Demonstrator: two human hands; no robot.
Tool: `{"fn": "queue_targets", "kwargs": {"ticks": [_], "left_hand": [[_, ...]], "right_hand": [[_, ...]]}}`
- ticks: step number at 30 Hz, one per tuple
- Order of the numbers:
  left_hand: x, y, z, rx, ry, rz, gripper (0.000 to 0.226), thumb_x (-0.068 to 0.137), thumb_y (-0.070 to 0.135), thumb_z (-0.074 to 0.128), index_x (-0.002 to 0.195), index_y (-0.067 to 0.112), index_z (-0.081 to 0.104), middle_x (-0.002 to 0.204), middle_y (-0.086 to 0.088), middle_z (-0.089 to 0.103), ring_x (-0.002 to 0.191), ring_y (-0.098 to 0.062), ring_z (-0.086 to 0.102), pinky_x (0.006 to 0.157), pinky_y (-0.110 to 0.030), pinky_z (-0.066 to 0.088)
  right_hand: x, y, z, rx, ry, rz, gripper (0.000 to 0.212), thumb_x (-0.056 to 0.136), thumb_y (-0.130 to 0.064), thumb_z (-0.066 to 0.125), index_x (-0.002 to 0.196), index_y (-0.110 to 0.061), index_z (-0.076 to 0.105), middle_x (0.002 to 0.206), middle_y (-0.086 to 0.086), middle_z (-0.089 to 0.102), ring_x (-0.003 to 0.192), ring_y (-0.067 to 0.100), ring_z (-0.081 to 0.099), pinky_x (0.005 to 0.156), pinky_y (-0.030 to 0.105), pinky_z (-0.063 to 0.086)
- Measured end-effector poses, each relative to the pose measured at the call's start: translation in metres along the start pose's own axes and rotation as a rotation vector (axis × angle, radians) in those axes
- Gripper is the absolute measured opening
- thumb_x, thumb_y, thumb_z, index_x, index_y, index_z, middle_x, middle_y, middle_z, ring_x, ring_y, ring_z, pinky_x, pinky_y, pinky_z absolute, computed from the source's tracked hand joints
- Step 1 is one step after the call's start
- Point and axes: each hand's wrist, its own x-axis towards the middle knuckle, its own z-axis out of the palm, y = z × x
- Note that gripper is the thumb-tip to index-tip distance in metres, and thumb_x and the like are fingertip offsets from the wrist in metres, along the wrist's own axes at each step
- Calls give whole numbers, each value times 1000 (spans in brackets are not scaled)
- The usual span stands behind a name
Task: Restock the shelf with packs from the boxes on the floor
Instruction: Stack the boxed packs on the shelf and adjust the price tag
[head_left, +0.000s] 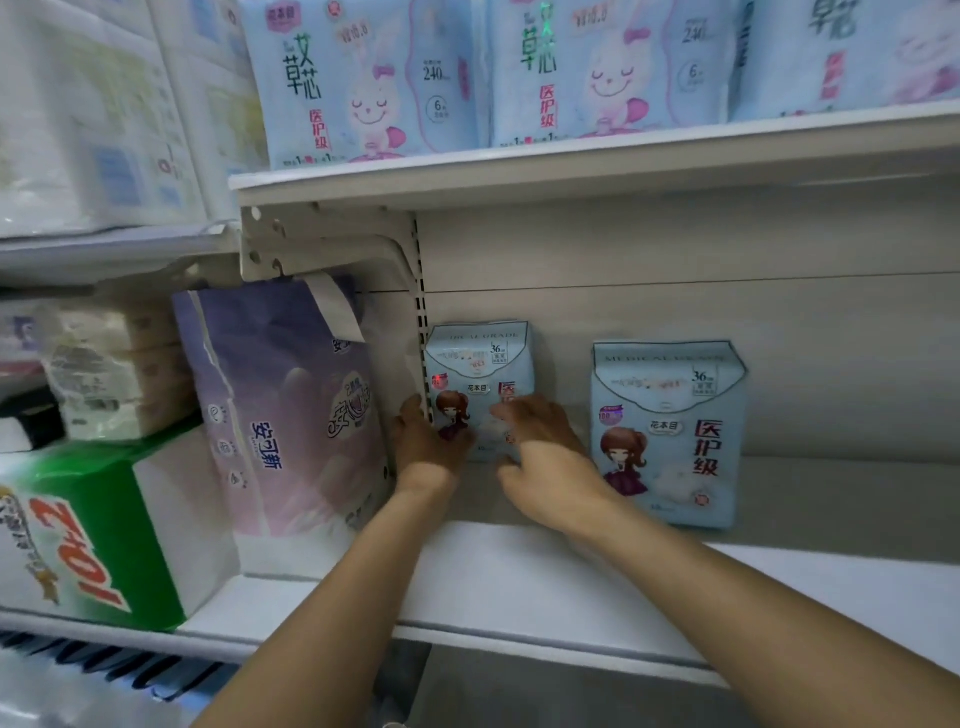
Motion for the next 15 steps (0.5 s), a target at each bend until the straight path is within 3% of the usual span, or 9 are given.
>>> {"fn": "queue_targets", "kwargs": {"ticks": [1, 3, 5, 8, 10, 12, 13, 15], "left_hand": [[-7, 5, 0, -26, -6, -5, 77, 53, 36, 81, 121, 21, 48, 125, -19, 58, 111, -33, 60, 91, -41, 54], [-31, 28, 1, -52, -98, 11, 52, 68, 8, 80, 114, -1, 57, 113, -23, 64, 92, -21, 61, 70, -12, 51], [-59, 49, 3, -125, -192, 25, 38, 83, -9, 66, 120, -10, 55, 116, -23, 62, 88, -16, 55, 61, -4, 43], [-95, 68, 9, -187, -351, -37, 33, 89, -2, 62, 117, 14, 58, 116, -5, 62, 102, -20, 60, 87, -26, 51], [-107, 75, 16, -205, -456, -79, 28, 91, 2, 63, 105, 24, 54, 114, -3, 60, 108, -22, 57, 94, -34, 49], [-113, 80, 24, -191, -518, -92, 31, 91, 4, 64, 113, 23, 53, 122, -4, 57, 112, -23, 55, 99, -37, 49], [-116, 82, 25, -199, -542, -100, 40, 90, 4, 65, 124, 20, 51, 125, -4, 56, 114, -23, 55, 101, -38, 49], [-118, 79, 30, -211, -588, -125, 56, 90, 6, 66, 140, 20, 44, 132, -2, 56, 119, -23, 56, 105, -41, 47]], "right_hand": [[-5, -1, -4, 15, 36, -25, 49, 91, -14, 55, 137, -21, 43, 140, 2, 37, 133, 19, 32, 109, 33, 35], [-15, -3, -12, 67, 123, -43, 40, 91, -13, 55, 128, -25, 55, 130, 1, 52, 123, 18, 47, 104, 34, 43], [-27, 3, -21, 119, 252, -59, 33, 91, -13, 55, 120, -24, 63, 117, -2, 62, 106, 17, 57, 92, 31, 49], [-46, 20, -39, 256, 516, -11, 30, 88, -8, 54, 116, -20, 60, 100, -5, 59, 90, 15, 56, 79, 30, 50], [-56, 37, -54, 410, 715, 115, 40, 84, 2, 54, 115, -23, 51, 105, -12, 47, 103, 13, 52, 86, 21, 49], [-61, 60, -66, 486, 861, 239, 53, 77, 11, 51, 119, -22, 44, 115, -7, 39, 113, 15, 47, 90, 24, 46], [-63, 72, -70, 477, 870, 307, 56, 78, 12, 49, 123, -19, 42, 120, -3, 37, 115, 17, 46, 89, 28, 45], [-65, 98, -71, 447, 727, 482, 56, 83, 8, 50, 133, -15, 39, 130, 4, 40, 115, 22, 49, 85, 33, 44]]}}
